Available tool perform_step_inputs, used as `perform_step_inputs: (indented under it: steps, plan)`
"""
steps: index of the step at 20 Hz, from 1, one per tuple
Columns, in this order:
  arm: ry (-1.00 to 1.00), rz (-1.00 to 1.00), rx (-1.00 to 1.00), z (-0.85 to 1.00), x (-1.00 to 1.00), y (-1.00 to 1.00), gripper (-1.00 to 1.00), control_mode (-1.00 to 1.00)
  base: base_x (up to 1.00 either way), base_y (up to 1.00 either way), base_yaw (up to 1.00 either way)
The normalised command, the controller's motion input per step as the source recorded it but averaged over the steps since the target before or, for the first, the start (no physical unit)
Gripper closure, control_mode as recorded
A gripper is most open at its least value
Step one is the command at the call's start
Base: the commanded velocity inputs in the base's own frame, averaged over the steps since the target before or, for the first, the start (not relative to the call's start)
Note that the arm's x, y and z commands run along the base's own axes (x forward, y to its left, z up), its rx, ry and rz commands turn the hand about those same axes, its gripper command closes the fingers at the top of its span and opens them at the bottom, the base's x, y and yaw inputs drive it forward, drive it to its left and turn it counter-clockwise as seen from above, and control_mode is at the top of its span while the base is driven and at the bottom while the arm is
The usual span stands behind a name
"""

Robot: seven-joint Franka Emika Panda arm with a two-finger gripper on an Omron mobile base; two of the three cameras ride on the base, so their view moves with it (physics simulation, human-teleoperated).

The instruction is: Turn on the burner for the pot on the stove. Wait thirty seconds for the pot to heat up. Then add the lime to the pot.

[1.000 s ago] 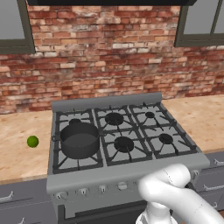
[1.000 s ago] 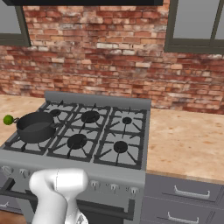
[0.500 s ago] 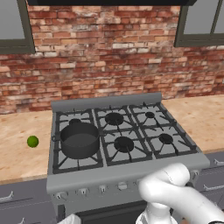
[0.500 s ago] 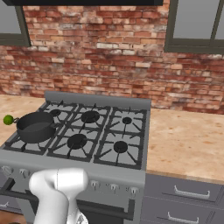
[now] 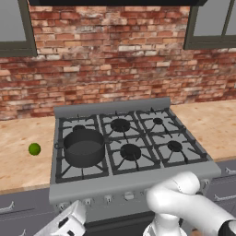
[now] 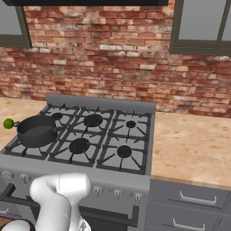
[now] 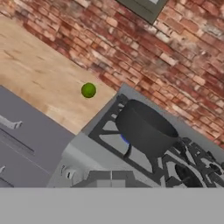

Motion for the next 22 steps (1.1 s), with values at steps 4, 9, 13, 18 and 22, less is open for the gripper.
perform_step_inputs:
  steps: [4,9,13,18,22]
  plan:
    - [0.27,-0.03,0.0,0.42,0.13,-0.09,1.0,-1.0,0.0,0.0,0.0]
    - [0.15,-0.01,0.0,0.45,0.15,-0.09,1.0,-1.0,0.0,0.0,0.0]
    - [0.18,-0.01,0.0,0.32,0.45,-0.21,1.0,-1.0,0.0,0.0,0.0]
    - [0.21,0.0,0.0,0.07,0.79,-0.01,1.0,-1.0,0.0,0.0,0.0]
    - [0.13,-0.07,-0.05,0.33,0.41,-0.01,1.0,-1.0,0.0,0.0,0.0]
